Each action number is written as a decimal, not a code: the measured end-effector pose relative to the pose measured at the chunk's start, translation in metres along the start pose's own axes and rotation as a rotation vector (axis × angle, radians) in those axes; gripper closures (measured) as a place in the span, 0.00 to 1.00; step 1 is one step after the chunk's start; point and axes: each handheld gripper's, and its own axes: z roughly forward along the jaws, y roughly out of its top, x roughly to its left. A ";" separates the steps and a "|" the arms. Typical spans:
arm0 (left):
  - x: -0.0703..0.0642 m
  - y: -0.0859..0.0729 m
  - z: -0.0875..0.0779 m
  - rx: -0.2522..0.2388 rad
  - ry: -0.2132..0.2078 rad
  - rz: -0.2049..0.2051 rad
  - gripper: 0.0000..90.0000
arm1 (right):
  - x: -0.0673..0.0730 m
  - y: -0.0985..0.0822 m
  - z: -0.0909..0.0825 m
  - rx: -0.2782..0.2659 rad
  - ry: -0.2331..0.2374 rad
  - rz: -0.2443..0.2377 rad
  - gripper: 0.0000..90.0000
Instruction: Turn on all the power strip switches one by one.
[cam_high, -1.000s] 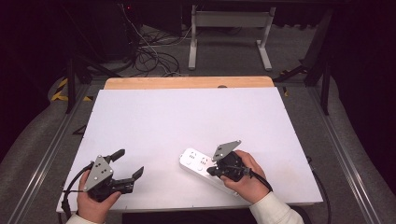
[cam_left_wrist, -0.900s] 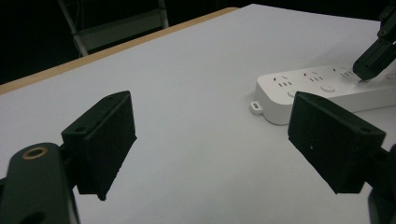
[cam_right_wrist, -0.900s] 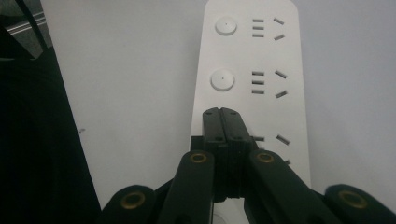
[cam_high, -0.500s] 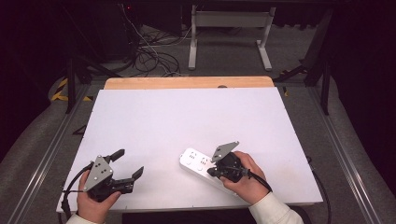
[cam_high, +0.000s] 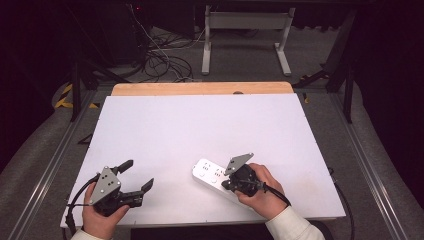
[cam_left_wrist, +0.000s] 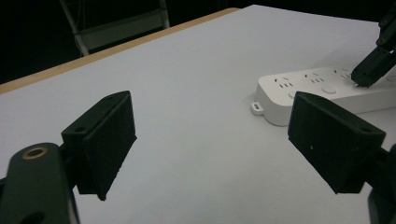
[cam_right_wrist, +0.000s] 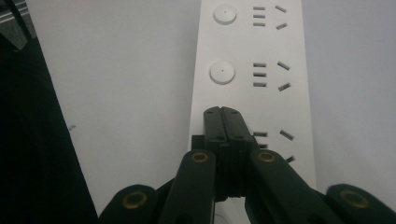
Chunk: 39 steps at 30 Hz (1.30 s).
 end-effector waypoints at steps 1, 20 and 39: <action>0.000 0.000 0.000 0.000 0.000 0.000 0.17 | -0.001 0.000 0.000 0.000 0.001 0.006 1.00; 0.002 0.000 -0.001 0.005 0.009 0.000 0.17 | 0.000 0.000 -0.035 -0.285 -0.013 0.009 1.00; 0.003 -0.001 0.000 0.010 0.015 0.000 0.17 | -0.002 0.023 -0.019 -0.234 0.001 -0.025 1.00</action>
